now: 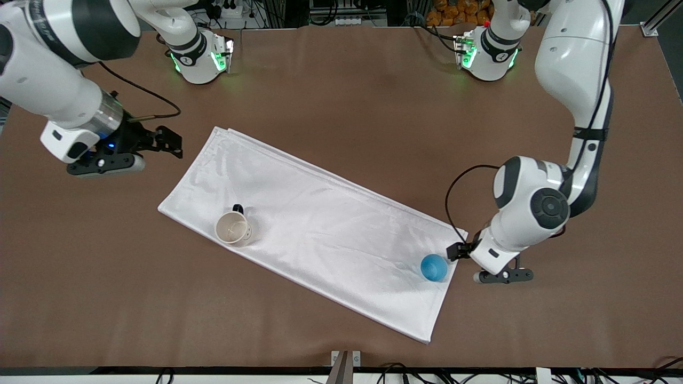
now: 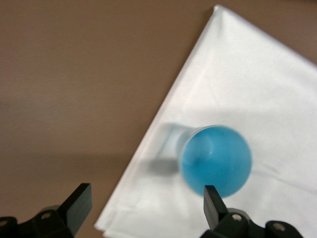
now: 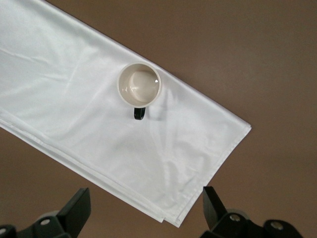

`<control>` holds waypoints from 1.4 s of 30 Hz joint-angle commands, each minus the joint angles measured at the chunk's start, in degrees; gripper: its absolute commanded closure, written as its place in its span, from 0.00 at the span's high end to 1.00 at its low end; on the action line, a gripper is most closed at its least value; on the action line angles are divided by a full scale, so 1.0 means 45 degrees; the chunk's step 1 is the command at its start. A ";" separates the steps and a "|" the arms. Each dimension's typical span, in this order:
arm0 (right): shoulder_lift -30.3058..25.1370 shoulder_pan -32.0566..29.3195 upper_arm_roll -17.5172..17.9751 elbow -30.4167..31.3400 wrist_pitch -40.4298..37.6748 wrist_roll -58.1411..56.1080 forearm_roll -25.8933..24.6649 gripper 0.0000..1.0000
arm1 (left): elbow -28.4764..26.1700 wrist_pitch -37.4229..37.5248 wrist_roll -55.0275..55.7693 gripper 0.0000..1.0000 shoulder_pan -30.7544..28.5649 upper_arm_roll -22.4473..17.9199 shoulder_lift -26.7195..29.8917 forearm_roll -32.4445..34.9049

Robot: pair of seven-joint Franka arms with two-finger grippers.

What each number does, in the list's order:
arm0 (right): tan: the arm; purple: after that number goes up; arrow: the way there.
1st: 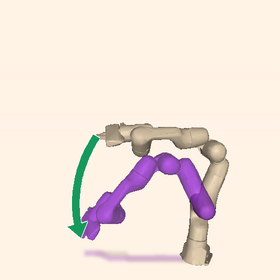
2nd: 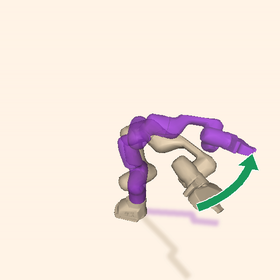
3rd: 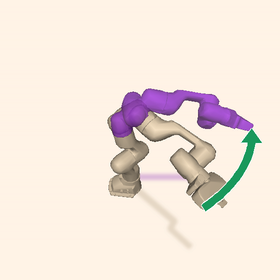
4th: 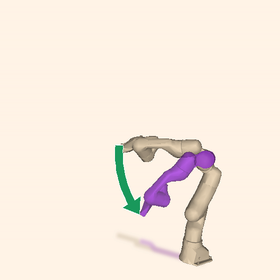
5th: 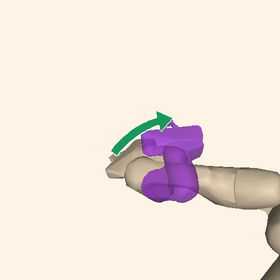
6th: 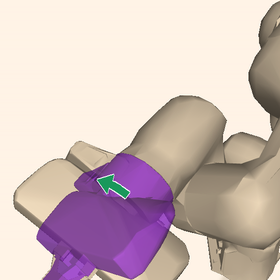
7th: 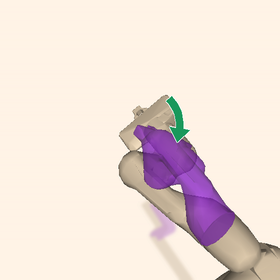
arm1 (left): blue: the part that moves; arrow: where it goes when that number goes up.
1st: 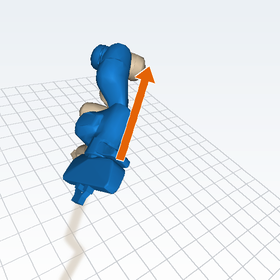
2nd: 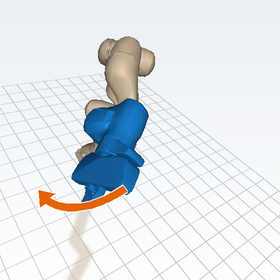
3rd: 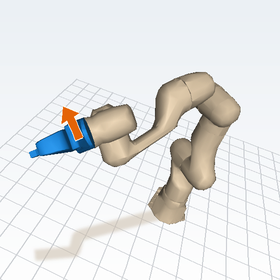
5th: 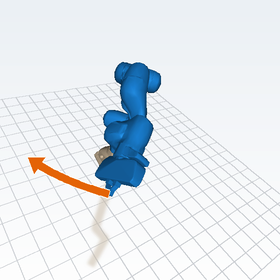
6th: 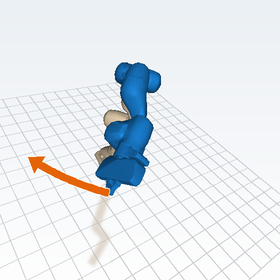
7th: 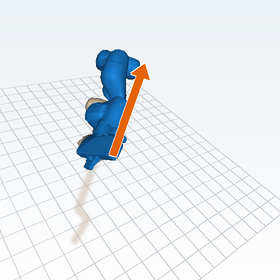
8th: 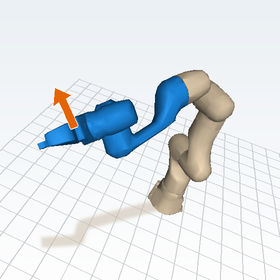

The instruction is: Place blue cup into white mug on table

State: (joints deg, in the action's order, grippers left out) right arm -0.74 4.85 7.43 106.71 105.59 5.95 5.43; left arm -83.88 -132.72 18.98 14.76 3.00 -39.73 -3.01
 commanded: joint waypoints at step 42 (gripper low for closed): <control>0.5182 0.1226 0.0713 0.2458 0.7707 0.3249 -0.2396 0.79 | 0.0144 -0.2091 0.1369 0.00 0.0275 -0.0158 -0.0918 0.0043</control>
State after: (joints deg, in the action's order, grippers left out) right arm 20.91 10.55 10.50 118.21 138.16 19.32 -3.44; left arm -83.09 -145.95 24.20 16.43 2.66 -45.97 -3.38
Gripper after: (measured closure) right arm 0.062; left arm 0.846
